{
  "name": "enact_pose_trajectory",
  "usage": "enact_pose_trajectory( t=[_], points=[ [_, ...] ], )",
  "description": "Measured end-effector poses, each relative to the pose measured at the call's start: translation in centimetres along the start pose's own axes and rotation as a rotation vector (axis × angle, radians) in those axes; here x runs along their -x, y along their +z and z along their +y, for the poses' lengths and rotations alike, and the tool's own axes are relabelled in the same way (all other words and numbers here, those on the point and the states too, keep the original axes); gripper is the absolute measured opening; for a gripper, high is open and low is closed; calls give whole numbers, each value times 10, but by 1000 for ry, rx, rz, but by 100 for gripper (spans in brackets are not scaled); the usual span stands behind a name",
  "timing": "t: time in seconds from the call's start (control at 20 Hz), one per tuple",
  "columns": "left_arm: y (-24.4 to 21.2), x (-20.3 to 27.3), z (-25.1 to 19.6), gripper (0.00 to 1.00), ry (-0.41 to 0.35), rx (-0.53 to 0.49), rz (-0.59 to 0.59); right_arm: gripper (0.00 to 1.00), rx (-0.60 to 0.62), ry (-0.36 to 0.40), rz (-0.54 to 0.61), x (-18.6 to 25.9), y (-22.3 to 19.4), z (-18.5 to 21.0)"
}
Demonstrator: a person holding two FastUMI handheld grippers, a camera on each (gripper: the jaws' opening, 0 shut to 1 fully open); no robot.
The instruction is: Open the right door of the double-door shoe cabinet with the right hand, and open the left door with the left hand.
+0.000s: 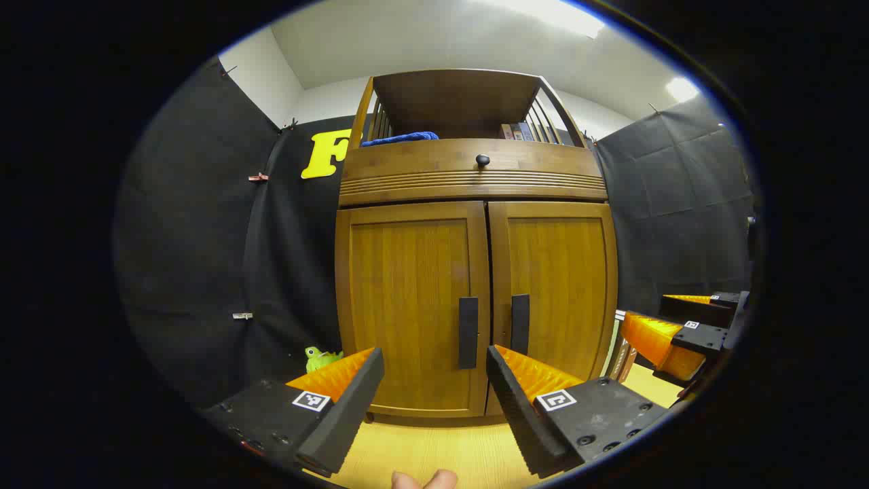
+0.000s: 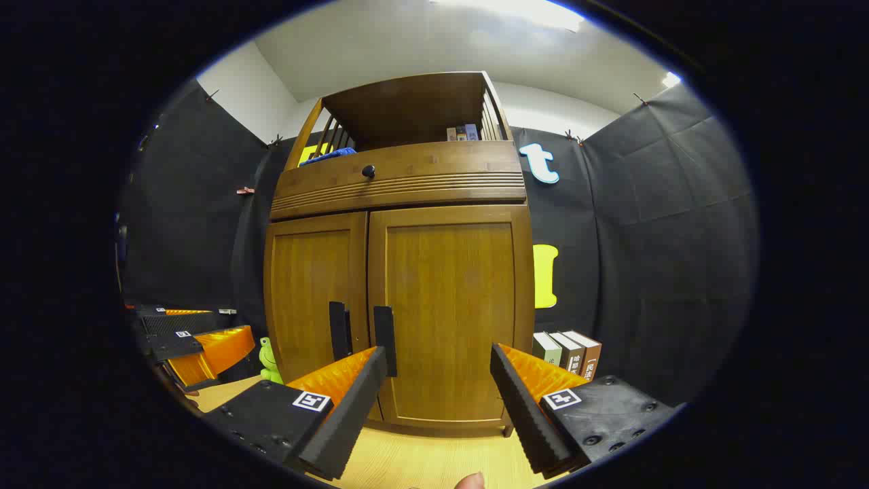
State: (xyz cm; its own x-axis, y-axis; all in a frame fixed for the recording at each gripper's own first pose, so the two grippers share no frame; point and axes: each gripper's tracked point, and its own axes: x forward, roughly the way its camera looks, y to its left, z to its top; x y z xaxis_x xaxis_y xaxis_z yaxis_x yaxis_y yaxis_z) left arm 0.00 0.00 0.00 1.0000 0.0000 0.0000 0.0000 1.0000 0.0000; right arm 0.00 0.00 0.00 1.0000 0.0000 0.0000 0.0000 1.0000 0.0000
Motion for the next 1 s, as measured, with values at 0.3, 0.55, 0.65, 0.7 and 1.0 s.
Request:
enact_pose_trajectory(
  t=[0.3,0.55,0.65,0.7,1.0],
  points=[
    [-3,-4,1,94,16,-4,20,97,-5,11,-1,-1,1,4],
    [-9,-9,11,93,44,-3,60,98,-4,11,12,-3,-2,5],
    [-9,-8,11,94,46,2,63,98,-1,13,10,-3,-1,6],
    [-9,-7,12,94,44,6,62,97,1,14,9,-4,-1,7],
    [-3,-1,15,94,45,16,20,97,-10,48,9,-12,-2,20]
  ],
)
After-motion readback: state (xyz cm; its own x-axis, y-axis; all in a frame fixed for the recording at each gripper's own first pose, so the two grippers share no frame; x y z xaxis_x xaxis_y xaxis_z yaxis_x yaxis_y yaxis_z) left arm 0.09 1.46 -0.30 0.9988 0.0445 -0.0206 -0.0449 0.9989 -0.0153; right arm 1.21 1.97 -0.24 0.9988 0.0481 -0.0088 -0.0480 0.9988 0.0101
